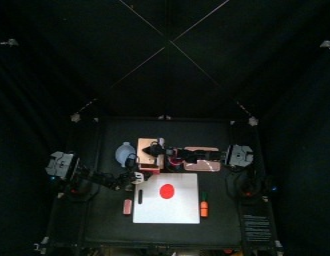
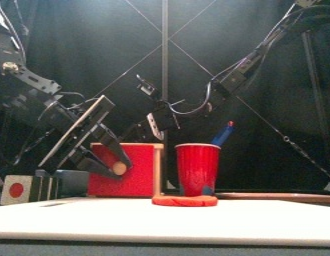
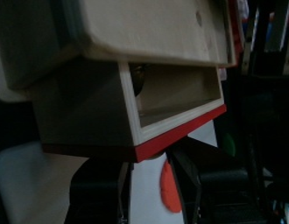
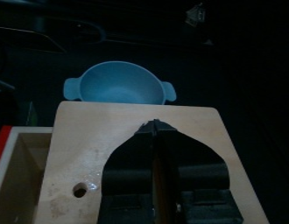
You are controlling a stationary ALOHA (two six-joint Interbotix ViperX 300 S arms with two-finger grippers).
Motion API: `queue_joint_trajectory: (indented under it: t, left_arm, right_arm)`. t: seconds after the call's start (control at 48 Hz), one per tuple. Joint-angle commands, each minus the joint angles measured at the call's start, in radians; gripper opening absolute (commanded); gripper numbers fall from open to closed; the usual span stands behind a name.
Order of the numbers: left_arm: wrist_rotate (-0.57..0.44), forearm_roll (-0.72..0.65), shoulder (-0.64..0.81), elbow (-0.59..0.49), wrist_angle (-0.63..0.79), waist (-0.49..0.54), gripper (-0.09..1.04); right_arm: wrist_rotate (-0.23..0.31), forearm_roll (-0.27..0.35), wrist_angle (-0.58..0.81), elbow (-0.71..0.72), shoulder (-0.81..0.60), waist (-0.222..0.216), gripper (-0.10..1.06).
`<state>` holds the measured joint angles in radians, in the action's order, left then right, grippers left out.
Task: Get the cutter from the drawer then cut the dough then place the extra dough in the bowl
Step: Open the drawer
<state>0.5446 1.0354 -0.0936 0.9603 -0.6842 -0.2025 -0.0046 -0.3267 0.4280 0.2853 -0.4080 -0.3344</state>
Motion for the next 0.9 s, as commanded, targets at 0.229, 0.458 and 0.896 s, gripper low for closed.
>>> queue_joint_trajectory:
  t: [0.229, 0.458, 0.896]
  left_arm:
    - [0.005, 0.003, 0.020, -0.015, 0.031, -0.057, 0.63]
    - [0.000, 0.011, 0.020, -0.029, 0.032, -0.075, 0.63]
    - [0.000, 0.011, 0.023, -0.017, 0.034, -0.081, 0.63]
  right_arm:
    - [-0.003, -0.002, -0.002, -0.017, 0.035, -0.002, 0.09]
    - [-0.003, -0.002, -0.002, -0.021, 0.035, -0.003, 0.09]
    - [-0.006, -0.003, -0.018, -0.025, 0.034, -0.003, 0.09]
